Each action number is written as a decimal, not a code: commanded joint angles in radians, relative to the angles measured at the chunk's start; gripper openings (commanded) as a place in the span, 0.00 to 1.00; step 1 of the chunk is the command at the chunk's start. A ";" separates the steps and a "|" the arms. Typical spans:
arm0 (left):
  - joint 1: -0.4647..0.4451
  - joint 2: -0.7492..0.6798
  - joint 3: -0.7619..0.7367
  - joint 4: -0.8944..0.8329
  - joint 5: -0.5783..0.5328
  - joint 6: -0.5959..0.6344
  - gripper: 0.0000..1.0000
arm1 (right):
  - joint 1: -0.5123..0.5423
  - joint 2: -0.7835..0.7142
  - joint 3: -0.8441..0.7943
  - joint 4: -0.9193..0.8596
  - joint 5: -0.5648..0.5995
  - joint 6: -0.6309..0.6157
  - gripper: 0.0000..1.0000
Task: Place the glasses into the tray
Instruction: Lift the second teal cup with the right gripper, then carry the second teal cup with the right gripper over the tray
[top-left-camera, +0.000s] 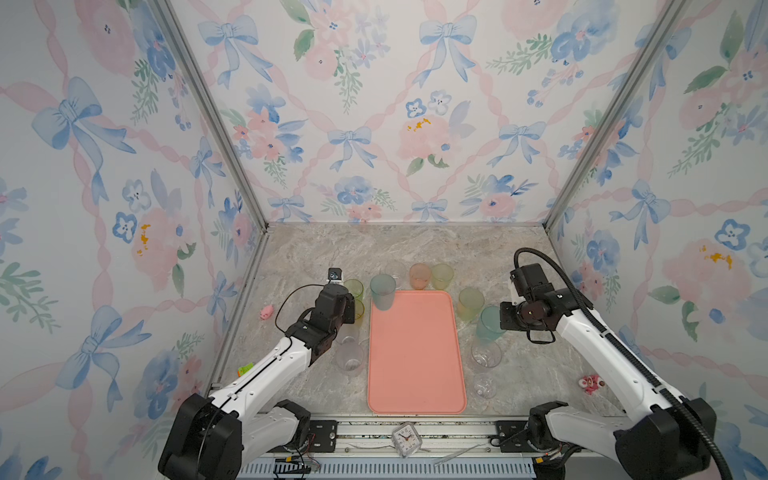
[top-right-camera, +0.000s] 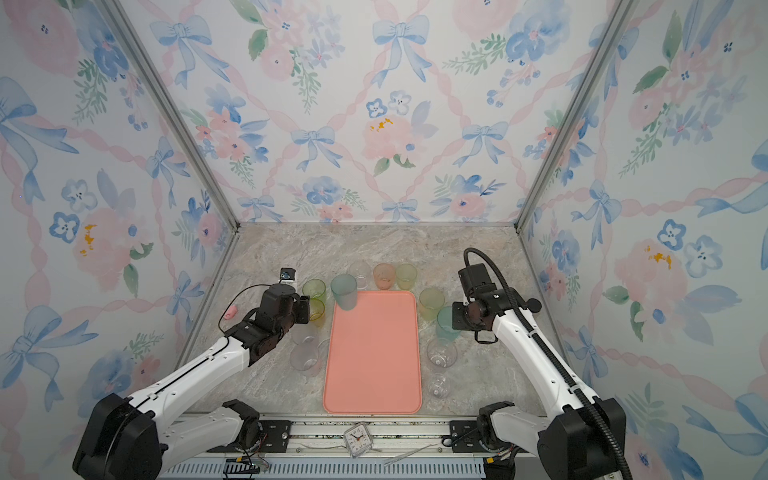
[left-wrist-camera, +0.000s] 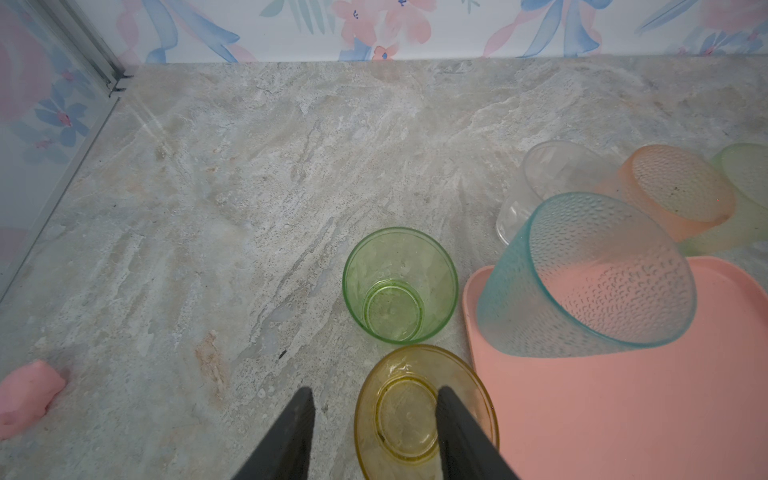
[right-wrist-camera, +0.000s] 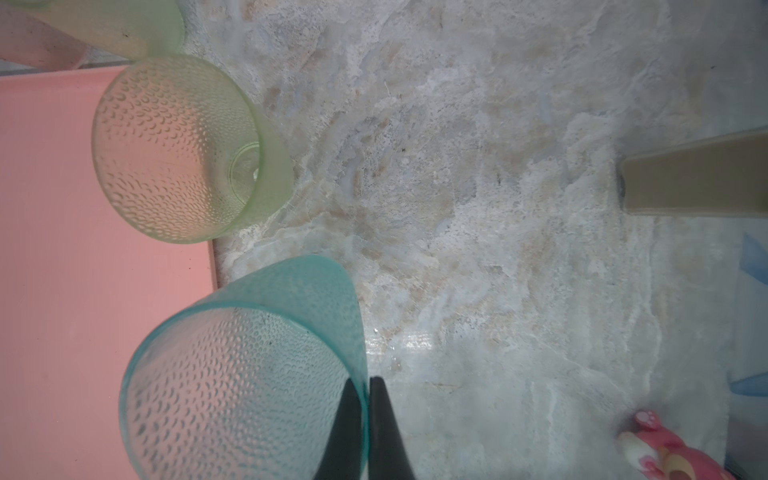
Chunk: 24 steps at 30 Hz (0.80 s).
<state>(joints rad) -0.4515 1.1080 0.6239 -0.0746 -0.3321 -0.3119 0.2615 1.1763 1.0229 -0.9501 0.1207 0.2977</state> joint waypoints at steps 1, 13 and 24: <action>-0.004 0.006 0.028 0.024 -0.002 0.005 0.50 | -0.008 -0.040 0.059 -0.049 0.058 -0.019 0.04; -0.005 0.003 0.032 0.026 -0.001 0.014 0.50 | 0.012 -0.057 0.324 -0.102 0.084 -0.073 0.04; -0.005 0.030 0.068 0.030 0.017 0.016 0.50 | 0.254 0.123 0.514 -0.014 0.031 -0.081 0.03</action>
<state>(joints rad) -0.4515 1.1343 0.6609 -0.0608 -0.3275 -0.3115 0.4713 1.2301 1.5021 -1.0035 0.1684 0.2268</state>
